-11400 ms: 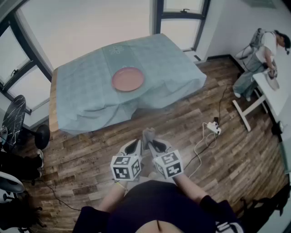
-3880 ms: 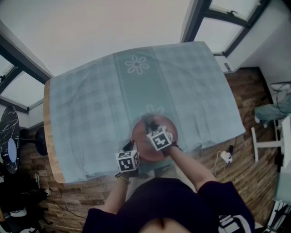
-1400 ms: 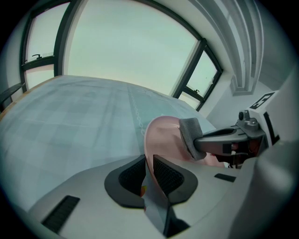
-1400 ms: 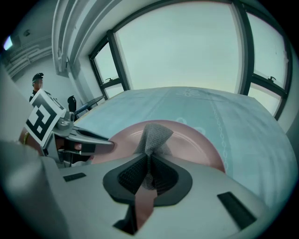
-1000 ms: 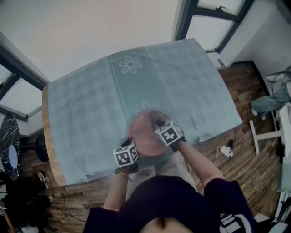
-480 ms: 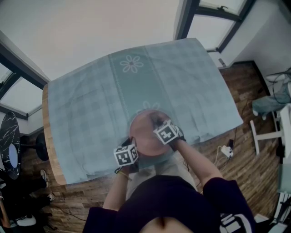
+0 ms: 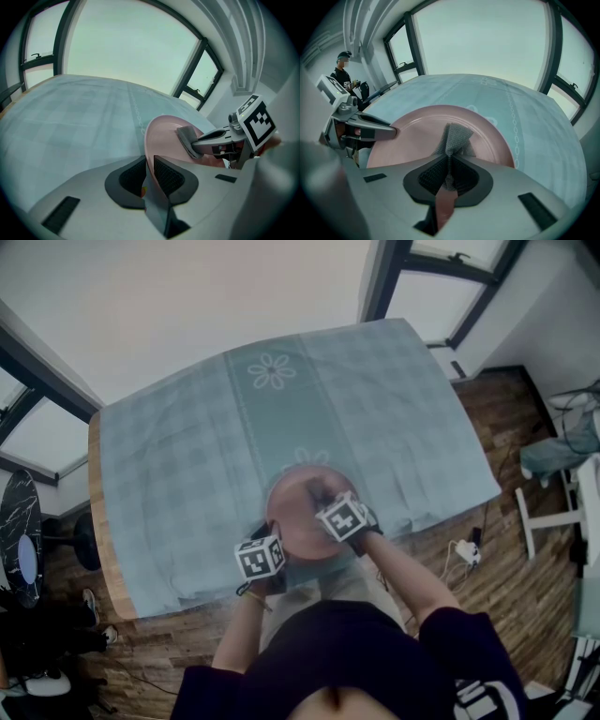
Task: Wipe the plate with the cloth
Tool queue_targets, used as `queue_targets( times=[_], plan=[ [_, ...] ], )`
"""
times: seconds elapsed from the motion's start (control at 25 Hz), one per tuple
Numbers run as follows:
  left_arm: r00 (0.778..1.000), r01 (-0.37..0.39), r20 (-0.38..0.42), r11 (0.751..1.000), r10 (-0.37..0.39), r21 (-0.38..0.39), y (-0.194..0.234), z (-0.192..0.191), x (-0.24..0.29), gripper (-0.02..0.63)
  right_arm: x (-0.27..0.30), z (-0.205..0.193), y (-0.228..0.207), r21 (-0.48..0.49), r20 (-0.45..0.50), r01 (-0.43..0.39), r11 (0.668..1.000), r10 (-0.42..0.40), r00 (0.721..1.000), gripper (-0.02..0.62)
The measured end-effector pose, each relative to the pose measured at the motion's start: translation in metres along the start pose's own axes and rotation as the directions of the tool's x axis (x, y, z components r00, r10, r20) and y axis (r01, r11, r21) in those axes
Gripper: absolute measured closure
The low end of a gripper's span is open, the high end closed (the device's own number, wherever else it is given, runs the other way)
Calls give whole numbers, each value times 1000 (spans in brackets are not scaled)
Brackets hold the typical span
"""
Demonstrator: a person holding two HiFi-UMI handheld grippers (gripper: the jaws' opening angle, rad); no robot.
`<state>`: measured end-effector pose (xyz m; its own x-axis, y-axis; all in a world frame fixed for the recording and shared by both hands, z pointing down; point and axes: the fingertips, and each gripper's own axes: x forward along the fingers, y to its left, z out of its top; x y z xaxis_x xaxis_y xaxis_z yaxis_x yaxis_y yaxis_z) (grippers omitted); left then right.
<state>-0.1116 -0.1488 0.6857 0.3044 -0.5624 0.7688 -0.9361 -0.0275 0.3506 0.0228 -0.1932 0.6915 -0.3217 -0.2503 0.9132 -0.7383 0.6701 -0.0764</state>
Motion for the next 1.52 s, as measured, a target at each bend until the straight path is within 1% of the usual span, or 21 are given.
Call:
queue_targets(
  times=[0.12, 0.32, 0.48, 0.72, 0.88, 1.16, 1.36, 1.52],
  plan=[
    [1000, 1, -2, 1000, -1, -4, 0, 0, 0, 541, -1, -5, 11, 4, -5, -33, 999, 33, 999, 563],
    [1000, 4, 2, 1000, -4, -3, -1, 0, 0, 541, -3, -14, 23, -16, -12, -49, 999, 49, 999, 563],
    [1000, 6, 2, 1000, -6, -7, 0, 0, 0, 541, -4, -20, 37, -9, -40, -100, 995, 100, 994, 563],
    [1000, 5, 1, 1000, -5, -13, -1, -1, 0, 543, -7, -24, 50, -54, -58, -139, 989, 135, 989, 563],
    [1000, 5, 2, 1000, -5, -15, -1, -1, 0, 541, -8, -29, 63, -65, -79, -181, 981, 176, 981, 563],
    [1000, 5, 1, 1000, -5, -20, -2, -1, 1, 541, -12, -28, 85, -106, -74, -251, 962, 244, 967, 563],
    [1000, 5, 2, 1000, -5, -22, -2, -1, 1, 542, -13, -35, 94, -161, -107, -259, 952, 244, 964, 563],
    [1000, 4, 2, 1000, -4, -23, -2, -1, 0, 541, -15, -35, 104, -181, -130, -307, 934, 287, 949, 563]
  ],
)
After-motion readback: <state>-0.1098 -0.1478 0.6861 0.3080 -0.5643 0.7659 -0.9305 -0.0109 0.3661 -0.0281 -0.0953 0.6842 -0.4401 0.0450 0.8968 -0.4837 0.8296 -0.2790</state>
